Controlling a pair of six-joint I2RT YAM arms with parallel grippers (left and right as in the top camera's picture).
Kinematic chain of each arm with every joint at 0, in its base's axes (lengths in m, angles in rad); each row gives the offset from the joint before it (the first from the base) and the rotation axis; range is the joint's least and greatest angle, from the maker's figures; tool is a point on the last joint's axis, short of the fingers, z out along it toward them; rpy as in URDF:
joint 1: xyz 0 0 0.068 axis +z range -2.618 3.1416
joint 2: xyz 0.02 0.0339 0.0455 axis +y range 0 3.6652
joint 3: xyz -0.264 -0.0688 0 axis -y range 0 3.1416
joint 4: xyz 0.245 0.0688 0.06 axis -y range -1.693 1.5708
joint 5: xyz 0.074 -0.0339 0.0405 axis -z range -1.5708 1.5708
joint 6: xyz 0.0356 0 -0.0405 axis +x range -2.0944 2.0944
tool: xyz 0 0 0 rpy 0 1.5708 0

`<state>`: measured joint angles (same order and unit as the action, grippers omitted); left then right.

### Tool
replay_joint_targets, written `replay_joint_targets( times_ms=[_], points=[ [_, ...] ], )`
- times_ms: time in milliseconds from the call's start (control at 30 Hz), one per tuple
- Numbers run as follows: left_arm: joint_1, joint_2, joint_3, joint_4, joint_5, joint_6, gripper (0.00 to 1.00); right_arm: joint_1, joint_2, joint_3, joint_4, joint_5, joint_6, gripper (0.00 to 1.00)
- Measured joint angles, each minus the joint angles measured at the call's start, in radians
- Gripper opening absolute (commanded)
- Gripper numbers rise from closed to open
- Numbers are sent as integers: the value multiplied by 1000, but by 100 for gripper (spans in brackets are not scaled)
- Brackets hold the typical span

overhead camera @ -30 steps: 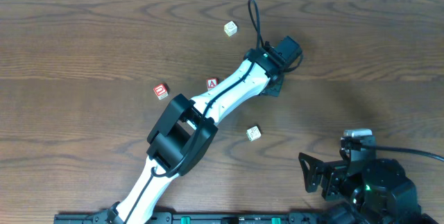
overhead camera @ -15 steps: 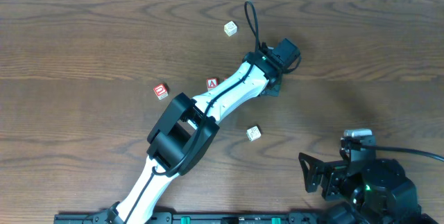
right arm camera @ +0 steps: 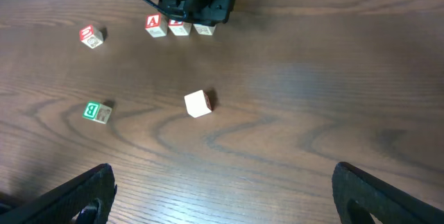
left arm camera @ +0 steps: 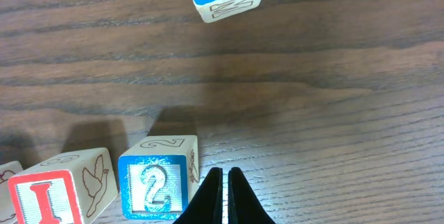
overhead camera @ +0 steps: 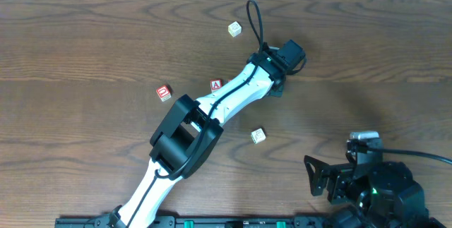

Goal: Spell out Ai2
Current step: 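Open left gripper to release the 2 block and raise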

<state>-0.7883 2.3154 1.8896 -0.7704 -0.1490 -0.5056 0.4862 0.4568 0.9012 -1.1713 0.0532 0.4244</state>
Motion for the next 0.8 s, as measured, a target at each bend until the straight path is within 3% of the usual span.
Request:
replay_joint_targets(
  times_ms=[800],
  points=[
    [22,0,0,-26,-39,-16,6,0,0,0,0,0,0,99]
  ],
)
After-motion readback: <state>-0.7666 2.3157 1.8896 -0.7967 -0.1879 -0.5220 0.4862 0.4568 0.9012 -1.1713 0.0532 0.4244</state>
